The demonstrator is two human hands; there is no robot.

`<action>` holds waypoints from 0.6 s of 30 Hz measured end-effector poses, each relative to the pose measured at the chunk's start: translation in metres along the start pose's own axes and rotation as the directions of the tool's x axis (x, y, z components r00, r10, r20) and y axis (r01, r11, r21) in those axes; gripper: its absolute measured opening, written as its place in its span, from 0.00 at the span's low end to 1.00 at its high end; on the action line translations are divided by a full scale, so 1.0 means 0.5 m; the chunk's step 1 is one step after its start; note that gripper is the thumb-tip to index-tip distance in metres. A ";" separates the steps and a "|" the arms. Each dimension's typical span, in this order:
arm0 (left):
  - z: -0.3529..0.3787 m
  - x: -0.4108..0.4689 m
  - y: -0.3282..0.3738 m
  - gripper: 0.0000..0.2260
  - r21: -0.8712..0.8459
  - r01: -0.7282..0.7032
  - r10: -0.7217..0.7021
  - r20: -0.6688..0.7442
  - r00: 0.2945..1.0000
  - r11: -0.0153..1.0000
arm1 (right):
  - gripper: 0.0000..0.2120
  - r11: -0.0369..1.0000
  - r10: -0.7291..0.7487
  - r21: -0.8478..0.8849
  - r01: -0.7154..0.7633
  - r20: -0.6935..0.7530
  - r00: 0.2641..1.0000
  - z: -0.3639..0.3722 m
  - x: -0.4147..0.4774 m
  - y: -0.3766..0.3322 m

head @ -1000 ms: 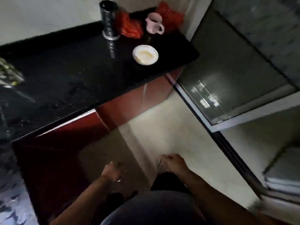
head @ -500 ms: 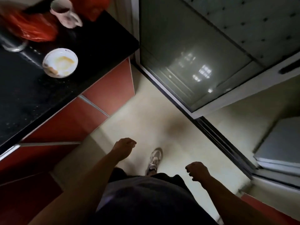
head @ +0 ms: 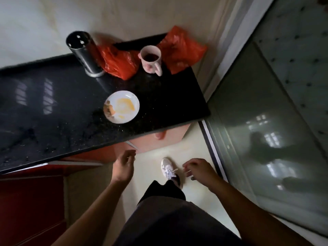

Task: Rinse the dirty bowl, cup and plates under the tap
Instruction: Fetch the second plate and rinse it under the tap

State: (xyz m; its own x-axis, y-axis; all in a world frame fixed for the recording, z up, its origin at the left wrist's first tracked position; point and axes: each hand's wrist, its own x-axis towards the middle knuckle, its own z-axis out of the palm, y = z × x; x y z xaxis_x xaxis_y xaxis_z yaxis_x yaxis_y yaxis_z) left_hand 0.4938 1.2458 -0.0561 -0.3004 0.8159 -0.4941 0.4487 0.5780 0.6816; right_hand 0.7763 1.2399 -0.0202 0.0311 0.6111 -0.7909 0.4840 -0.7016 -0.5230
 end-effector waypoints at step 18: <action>-0.036 0.212 0.207 0.11 -0.599 0.309 -0.553 -0.277 0.786 0.739 | 0.10 0.958 -0.214 -0.125 0.258 0.287 0.934 0.026 0.400 -0.537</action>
State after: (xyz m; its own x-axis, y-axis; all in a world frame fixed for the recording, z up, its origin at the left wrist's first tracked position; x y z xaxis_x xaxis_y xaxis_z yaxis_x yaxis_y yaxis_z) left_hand 0.4933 1.3925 -0.0282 -0.7175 0.3262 -0.6155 -0.2653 0.6891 0.6744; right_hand 0.6411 1.5453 -0.0421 -0.3250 0.6156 -0.7180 0.5812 -0.4689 -0.6651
